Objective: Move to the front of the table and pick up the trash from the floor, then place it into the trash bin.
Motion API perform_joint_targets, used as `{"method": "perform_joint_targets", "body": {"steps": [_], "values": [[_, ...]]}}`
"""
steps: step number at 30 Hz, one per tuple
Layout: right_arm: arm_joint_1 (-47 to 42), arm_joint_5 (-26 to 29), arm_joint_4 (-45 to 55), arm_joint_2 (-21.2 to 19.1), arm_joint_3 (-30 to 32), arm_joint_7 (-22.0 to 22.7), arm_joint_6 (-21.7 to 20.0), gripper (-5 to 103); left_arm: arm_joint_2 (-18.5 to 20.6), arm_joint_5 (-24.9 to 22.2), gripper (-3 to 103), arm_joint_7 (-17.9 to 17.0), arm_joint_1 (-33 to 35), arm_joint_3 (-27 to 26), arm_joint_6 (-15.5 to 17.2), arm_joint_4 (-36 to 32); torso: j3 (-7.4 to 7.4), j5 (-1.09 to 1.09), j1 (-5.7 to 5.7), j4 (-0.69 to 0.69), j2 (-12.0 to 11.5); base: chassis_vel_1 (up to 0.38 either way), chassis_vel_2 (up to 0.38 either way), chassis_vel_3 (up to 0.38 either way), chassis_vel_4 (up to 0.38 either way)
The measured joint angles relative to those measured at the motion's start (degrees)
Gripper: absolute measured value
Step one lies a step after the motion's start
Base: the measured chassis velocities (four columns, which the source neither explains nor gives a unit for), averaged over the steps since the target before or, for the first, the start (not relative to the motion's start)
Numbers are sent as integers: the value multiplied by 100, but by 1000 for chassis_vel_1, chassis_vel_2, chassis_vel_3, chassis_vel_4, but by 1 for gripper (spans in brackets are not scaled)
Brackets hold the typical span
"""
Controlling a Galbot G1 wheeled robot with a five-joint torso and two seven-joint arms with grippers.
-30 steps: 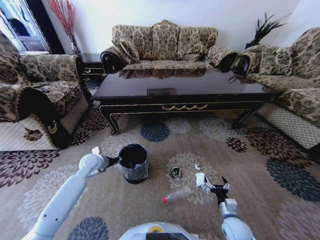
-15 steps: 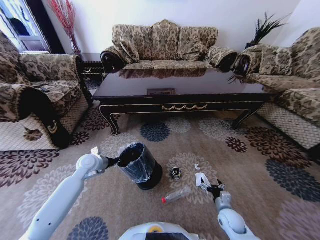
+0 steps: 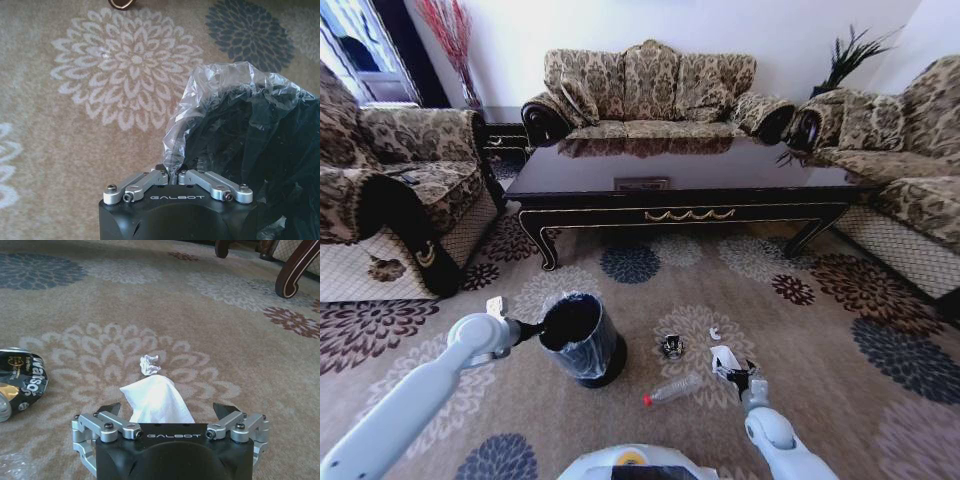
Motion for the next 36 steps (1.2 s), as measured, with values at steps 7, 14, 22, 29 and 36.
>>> {"method": "perform_joint_targets", "body": {"steps": [7,14,22,29,36], "values": [[193,159,-306,109,-106,-33,-7,100,392,234,4,-21,-259,530,-5,-100,0,1,0,-1,0,0,0,0,0],[340,323,-552,208,-187,-95,51,79,452,545,4,-5,-446,926,-9,-97,0,0,0,-1,0,0,0,0,0],[381,379,-620,179,-212,-126,116,52,600,614,4,62,-694,1146,-12,-111,0,1,0,-1,0,0,0,0,0],[266,409,-443,73,-89,-115,144,24,534,669,4,146,-1025,1410,-13,-17,0,0,0,-1,0,0,0,0,0],[-54,405,75,-97,148,-115,236,2,591,735,4,217,-1338,1775,-14,32,0,1,0,1,0,0,0,0,0]]}}
